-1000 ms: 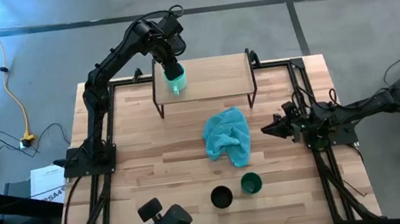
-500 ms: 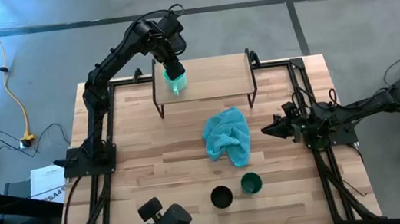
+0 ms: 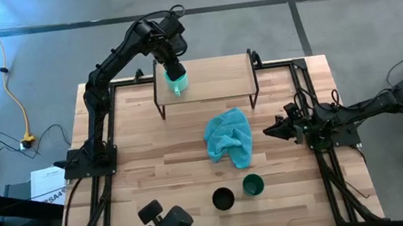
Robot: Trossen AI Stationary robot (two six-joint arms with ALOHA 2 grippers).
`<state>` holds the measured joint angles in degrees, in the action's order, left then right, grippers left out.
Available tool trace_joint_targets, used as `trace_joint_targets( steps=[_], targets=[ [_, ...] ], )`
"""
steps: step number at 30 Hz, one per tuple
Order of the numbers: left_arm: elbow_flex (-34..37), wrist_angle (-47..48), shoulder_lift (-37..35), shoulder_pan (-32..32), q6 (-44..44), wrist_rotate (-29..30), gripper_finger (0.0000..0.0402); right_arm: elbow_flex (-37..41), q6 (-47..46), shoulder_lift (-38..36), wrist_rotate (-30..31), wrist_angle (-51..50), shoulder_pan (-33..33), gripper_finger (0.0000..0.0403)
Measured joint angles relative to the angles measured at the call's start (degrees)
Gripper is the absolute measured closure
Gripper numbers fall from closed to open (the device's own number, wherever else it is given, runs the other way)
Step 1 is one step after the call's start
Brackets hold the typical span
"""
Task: Stack small to large cups/mugs on shelf
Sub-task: Put the light blue mug on the shelf
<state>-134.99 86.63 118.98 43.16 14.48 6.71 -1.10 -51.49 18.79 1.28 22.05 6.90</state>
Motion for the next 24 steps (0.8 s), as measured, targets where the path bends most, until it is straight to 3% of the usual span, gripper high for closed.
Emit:
trace_joint_targets(
  steps=[24],
  targets=[
    [0.0,1.8,0.0,1.1,-2.9,-0.7,0.0344,0.0,0.4,0.0,0.0,0.0,0.0,0.0324]
  ],
)
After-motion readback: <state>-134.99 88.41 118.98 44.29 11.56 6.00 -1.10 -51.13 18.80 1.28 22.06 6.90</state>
